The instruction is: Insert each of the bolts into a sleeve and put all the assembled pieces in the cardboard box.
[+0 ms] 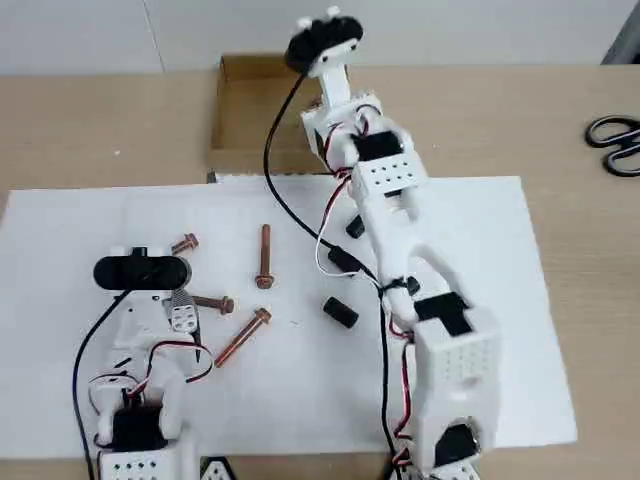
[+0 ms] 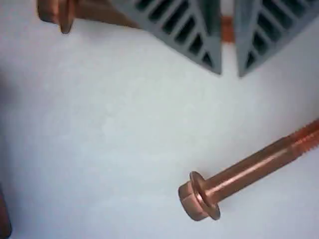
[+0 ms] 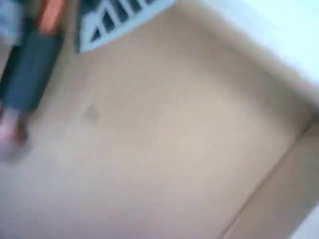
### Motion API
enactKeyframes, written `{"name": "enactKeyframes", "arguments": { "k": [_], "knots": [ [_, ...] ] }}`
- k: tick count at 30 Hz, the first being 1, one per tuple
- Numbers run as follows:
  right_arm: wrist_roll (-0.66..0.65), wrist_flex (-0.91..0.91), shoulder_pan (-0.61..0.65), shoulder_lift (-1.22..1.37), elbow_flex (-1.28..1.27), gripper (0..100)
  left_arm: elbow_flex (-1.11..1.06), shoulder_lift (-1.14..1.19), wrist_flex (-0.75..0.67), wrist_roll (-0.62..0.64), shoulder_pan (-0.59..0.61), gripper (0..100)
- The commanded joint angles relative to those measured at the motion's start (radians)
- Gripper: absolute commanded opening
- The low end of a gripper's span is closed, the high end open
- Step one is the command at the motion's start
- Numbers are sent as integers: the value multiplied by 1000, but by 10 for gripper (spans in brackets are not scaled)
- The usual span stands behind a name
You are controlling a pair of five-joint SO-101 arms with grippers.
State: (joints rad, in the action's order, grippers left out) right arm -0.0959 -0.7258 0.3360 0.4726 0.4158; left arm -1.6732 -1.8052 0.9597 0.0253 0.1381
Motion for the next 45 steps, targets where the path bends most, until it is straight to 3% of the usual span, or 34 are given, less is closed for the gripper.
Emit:
{"name": "enactKeyframes", "arguments": {
  "k": [1,13,19,30,37,45],
  "knots": [
    [0,-156,-7,-127,51,4,8,-14,-11,2,3,6],
    [384,-688,33,-259,51,5,8,-14,-11,2,5,6],
    [583,-863,51,-254,48,7,8,-14,-9,2,5,6],
    [703,-866,18,-136,48,10,8,-12,-9,2,5,6],
    [703,-786,16,-74,48,174,8,-12,-9,2,5,6],
    [701,-697,18,-27,48,180,8,-12,-9,2,5,6]
  ]
}}
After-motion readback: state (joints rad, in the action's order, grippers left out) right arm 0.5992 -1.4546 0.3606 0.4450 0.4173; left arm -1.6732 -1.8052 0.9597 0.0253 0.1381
